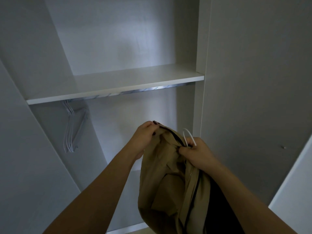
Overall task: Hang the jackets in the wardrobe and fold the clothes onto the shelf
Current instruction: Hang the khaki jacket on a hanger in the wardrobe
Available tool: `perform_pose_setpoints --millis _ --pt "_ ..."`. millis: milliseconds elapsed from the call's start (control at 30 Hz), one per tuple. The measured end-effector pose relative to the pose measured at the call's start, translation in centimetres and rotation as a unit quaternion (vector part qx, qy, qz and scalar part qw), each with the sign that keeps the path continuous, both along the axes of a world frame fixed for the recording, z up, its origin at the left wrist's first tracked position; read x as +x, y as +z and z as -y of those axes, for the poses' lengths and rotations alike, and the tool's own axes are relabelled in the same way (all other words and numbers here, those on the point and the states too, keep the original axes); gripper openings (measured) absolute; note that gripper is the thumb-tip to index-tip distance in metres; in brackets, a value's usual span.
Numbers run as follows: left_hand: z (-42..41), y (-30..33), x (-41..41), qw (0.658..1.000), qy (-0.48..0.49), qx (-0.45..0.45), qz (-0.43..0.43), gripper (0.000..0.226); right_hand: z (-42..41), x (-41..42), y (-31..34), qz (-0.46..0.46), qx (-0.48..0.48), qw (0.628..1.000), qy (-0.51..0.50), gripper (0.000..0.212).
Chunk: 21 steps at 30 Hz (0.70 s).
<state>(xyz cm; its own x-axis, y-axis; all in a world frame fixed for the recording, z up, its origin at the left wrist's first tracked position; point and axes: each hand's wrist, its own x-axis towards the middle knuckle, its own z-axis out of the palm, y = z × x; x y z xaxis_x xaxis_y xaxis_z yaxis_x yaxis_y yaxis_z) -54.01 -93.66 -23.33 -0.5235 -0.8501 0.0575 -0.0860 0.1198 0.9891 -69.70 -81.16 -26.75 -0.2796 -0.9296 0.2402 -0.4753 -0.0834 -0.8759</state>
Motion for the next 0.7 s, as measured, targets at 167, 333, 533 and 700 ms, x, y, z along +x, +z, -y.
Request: perform_pose_setpoints --millis 167,333,533,700 --pt "-0.4 0.4 -0.1 0.999 -0.037 -0.002 0.027 0.029 -0.6 -0.3 -0.3 0.017 -0.002 1.0 -0.017 0.03" --pt "-0.6 0.8 -1.4 0.997 0.028 0.068 0.027 0.037 -1.0 0.4 -1.0 -0.017 0.005 1.0 -0.017 0.02" --pt "1.7 1.2 0.3 0.894 0.027 -0.369 0.254 0.02 -2.6 -1.1 -1.3 0.114 0.077 0.986 0.093 0.019" --pt "2.4 6.1 2.5 0.613 -0.141 -0.681 0.375 0.014 -2.8 -2.2 -1.9 0.186 0.02 0.982 -0.019 0.023"
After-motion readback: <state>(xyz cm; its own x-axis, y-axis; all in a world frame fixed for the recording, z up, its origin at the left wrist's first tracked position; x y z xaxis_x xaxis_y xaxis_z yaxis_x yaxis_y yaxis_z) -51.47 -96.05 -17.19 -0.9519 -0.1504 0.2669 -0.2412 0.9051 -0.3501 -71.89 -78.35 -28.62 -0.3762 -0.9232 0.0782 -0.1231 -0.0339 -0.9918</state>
